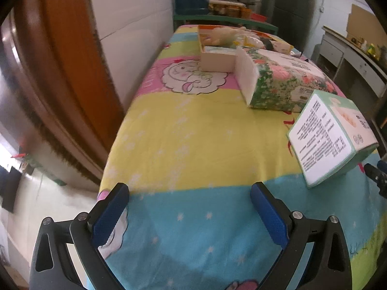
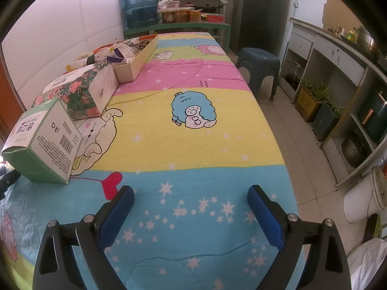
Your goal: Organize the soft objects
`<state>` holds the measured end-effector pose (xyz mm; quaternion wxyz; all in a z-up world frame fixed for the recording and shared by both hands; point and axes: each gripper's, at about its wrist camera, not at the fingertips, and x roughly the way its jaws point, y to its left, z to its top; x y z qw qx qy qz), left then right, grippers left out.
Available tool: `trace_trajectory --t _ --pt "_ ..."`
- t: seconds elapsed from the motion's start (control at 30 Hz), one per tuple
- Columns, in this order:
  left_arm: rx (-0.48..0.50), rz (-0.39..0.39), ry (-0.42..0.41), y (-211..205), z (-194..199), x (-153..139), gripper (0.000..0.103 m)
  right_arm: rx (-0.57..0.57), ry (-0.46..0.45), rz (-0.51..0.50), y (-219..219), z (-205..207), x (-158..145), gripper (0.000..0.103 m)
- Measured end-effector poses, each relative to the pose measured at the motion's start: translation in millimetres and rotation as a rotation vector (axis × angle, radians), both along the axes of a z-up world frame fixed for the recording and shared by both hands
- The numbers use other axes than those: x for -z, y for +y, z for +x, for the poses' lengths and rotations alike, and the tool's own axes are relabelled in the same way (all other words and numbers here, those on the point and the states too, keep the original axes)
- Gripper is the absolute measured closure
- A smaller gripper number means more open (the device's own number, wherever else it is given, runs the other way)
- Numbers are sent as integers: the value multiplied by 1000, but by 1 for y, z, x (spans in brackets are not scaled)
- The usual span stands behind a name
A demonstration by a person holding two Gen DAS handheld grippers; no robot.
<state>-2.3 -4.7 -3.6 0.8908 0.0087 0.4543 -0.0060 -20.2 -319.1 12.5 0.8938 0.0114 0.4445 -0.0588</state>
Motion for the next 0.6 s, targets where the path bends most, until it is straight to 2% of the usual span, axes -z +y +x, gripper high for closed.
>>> trace_trajectory --t 0.17,0.6 --pt "17 -12 2 5 -12 0 2 0 0 0 1 0 0 7" --pt "15 -11 3 2 -13 -1 2 1 -1 0 1 1 1 7"
